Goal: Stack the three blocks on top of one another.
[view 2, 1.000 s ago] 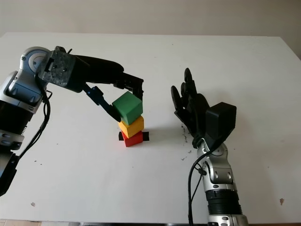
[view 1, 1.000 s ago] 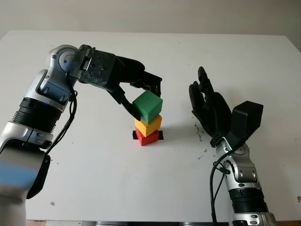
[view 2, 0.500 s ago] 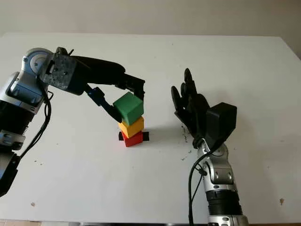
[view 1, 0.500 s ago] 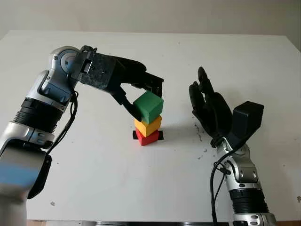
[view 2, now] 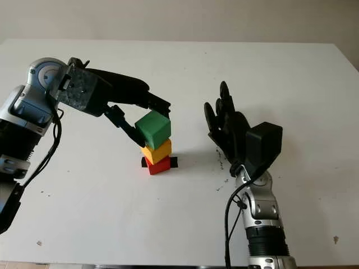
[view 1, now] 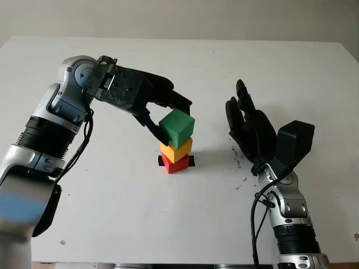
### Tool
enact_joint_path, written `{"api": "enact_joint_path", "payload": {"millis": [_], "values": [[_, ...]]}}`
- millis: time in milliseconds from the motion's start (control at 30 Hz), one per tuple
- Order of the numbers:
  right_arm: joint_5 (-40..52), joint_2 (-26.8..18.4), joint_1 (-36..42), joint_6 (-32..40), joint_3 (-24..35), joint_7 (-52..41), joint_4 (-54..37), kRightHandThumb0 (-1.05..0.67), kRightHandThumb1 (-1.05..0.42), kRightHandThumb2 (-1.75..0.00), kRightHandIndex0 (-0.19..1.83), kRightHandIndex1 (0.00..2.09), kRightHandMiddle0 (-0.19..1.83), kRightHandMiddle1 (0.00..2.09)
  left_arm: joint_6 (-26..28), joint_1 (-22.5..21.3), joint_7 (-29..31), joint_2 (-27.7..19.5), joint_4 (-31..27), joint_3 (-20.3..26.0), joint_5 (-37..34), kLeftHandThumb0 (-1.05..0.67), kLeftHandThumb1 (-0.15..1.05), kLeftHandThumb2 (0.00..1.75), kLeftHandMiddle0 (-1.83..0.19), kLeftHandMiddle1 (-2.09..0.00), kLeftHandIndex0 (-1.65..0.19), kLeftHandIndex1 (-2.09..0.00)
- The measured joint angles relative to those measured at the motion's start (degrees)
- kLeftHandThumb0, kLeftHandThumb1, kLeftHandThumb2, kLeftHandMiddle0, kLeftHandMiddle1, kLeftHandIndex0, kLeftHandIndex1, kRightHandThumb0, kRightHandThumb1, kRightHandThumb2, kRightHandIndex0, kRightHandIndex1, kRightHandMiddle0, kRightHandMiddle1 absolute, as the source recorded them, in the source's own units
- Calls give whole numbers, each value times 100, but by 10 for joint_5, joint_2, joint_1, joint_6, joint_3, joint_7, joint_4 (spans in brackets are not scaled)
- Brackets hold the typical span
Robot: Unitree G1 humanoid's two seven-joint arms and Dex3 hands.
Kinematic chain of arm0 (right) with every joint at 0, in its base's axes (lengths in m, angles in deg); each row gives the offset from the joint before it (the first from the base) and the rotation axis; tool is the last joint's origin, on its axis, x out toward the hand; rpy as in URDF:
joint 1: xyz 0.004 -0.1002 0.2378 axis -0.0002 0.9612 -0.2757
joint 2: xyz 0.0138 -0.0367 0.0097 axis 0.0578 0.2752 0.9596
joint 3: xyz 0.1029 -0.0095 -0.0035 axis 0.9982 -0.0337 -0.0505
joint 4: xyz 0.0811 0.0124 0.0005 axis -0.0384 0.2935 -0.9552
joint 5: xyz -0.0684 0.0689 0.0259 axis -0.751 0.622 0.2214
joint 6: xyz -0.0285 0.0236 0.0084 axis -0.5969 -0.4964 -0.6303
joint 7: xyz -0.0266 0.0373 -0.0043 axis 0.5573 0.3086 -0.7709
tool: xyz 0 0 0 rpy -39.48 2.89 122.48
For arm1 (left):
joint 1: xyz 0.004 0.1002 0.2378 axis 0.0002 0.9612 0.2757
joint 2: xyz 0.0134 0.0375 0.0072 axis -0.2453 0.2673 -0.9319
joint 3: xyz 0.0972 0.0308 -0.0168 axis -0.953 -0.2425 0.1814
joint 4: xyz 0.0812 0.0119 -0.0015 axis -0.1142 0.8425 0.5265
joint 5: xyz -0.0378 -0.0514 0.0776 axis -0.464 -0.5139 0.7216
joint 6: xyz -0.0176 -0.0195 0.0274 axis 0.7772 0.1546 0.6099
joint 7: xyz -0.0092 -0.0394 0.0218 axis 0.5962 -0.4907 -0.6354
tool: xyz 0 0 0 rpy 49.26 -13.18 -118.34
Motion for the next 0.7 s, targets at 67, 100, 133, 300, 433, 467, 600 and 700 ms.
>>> {"api": "enact_joint_path", "payload": {"millis": [67,100,133,300,433,467,600,700], "values": [[0,0,0,0,0,0,0,-73,-105,-51,-19,0,-19,0,3,0,0,-1,-3,0,2,-57,100,5,-8,-4,-35,-99],[0,0,0,0,0,0,0,-73,-105,-52,-19,0,-19,0,5,0,-1,-2,-4,0,3,-58,99,4,-8,-4,-33,-98],[-1,0,0,0,0,0,0,-73,-105,-52,-19,0,-19,0,6,0,-1,-2,-5,0,4,-58,98,4,-7,-4,-32,-98],[-1,0,0,0,0,0,1,-74,-105,-51,-19,0,-19,0,-5,0,-2,-9,-7,0,4,-58,96,5,-4,-4,-22,-87],[-1,0,-1,0,0,0,4,-75,-105,-50,-19,0,-19,0,-11,0,-2,-14,-9,0,7,-62,97,5,2,-4,-17,-72],[-1,0,-1,0,0,0,4,-75,-105,-50,-19,0,-19,0,-9,1,0,-15,-11,0,6,-64,97,5,4,-4,-16,-69],[0,0,-4,0,1,-2,4,-75,-105,-50,-19,0,-19,0,-7,2,2,-17,-20,0,-6,-67,98,6,8,-3,-4,-59],[0,0,-5,0,2,-2,5,-75,-105,-50,-19,0,-19,0,-13,4,2,-19,-24,2,-15,-65,97,5,13,-5,-3,-35]]}}
